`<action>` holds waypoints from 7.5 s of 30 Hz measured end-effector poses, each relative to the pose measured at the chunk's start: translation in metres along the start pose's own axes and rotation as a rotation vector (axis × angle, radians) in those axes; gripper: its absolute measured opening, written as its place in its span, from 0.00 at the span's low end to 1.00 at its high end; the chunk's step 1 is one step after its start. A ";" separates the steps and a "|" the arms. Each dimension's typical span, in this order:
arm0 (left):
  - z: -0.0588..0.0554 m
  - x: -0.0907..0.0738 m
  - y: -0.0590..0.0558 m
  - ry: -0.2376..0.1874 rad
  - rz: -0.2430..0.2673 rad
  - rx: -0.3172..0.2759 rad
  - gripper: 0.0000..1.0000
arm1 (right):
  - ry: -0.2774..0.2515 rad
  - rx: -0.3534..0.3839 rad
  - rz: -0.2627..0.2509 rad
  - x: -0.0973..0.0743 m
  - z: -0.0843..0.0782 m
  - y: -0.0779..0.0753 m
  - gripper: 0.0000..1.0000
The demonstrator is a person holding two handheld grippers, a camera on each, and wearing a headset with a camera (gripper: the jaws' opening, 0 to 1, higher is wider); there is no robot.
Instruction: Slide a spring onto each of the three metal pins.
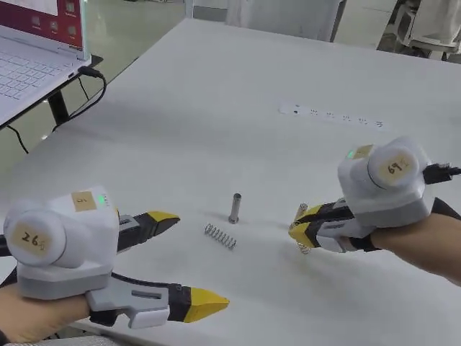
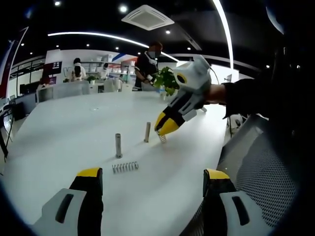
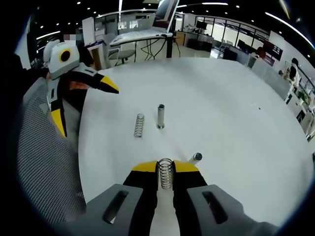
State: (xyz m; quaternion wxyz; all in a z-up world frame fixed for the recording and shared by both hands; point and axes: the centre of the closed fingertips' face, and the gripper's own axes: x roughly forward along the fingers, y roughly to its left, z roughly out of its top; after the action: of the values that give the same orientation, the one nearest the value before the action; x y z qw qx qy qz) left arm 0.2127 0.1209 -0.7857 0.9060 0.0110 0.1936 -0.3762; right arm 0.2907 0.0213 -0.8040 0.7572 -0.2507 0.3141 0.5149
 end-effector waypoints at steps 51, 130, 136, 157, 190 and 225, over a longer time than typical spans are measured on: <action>0.056 0.013 -0.023 -0.050 -0.136 0.130 0.75 | -0.315 0.015 -0.030 -0.073 0.087 0.036 0.08; 0.090 0.026 -0.058 -0.095 -0.274 0.275 0.02 | -0.188 -0.154 0.167 -0.085 0.104 0.087 0.09; 0.082 0.027 -0.063 -0.055 -0.294 0.298 0.02 | -0.105 -0.217 0.191 -0.084 0.095 0.091 0.09; 0.066 0.030 -0.078 0.016 -0.359 0.334 0.02 | 0.151 -0.398 0.311 -0.074 0.069 0.104 0.10; 0.067 0.031 -0.079 0.002 -0.371 0.328 0.03 | 0.293 -0.429 0.359 -0.069 0.056 0.103 0.09; 0.055 0.019 -0.031 -0.026 -0.220 0.219 0.55 | 0.300 -0.393 0.299 -0.073 0.055 0.079 0.09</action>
State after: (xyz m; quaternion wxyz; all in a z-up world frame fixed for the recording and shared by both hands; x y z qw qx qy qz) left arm 0.2226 0.0771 -0.7376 0.8551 0.0835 0.1399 -0.4923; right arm 0.2084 0.0415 -0.7177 0.5548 -0.4170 0.3503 0.6290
